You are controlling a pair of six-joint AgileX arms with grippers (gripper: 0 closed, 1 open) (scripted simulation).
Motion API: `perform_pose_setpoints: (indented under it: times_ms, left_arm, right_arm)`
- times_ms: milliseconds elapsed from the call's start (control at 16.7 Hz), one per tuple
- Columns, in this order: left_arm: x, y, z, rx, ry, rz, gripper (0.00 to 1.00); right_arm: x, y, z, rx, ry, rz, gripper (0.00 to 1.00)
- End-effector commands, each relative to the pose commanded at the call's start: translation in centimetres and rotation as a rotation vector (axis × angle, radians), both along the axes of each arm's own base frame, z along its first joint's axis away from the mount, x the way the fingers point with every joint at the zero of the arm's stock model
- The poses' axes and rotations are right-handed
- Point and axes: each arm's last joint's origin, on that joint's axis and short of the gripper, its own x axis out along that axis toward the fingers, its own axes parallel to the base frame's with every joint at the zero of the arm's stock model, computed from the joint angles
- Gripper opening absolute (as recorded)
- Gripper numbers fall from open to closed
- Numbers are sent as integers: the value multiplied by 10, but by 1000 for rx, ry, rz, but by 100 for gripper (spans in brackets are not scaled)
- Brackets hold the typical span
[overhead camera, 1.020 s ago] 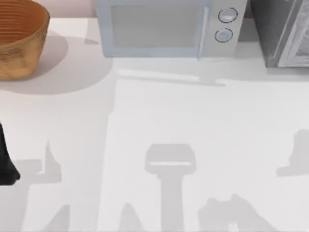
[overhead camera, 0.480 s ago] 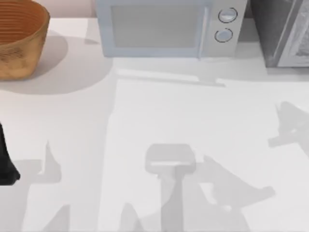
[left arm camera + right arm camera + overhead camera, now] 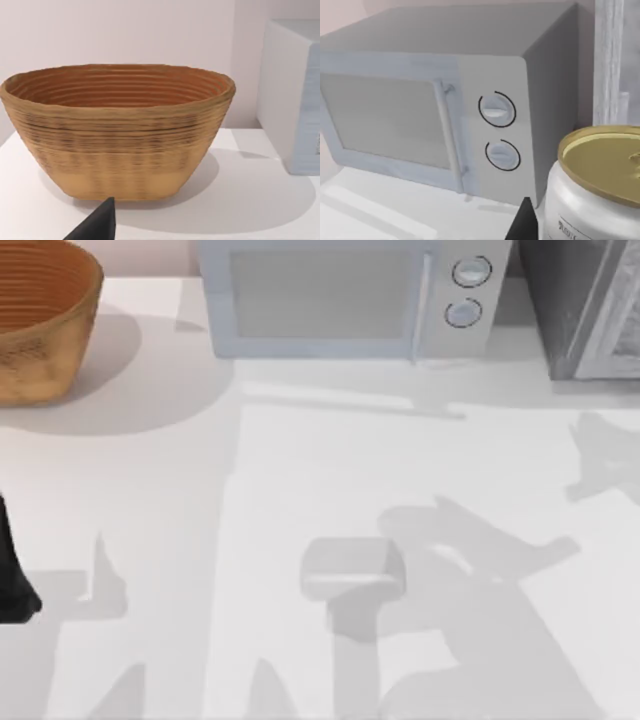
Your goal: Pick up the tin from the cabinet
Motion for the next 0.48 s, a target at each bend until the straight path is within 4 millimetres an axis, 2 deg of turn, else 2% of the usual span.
perform_pose_setpoints:
  times_ms: [240, 480]
  left_arm:
    - [0, 0, 0, 0, 0, 0, 100]
    - [0, 0, 0, 0, 0, 0, 100]
  right_arm:
    - [30, -26, -11, -16, -37, 12, 0]
    - [55, -52, -34, -10, -50, 62, 0]
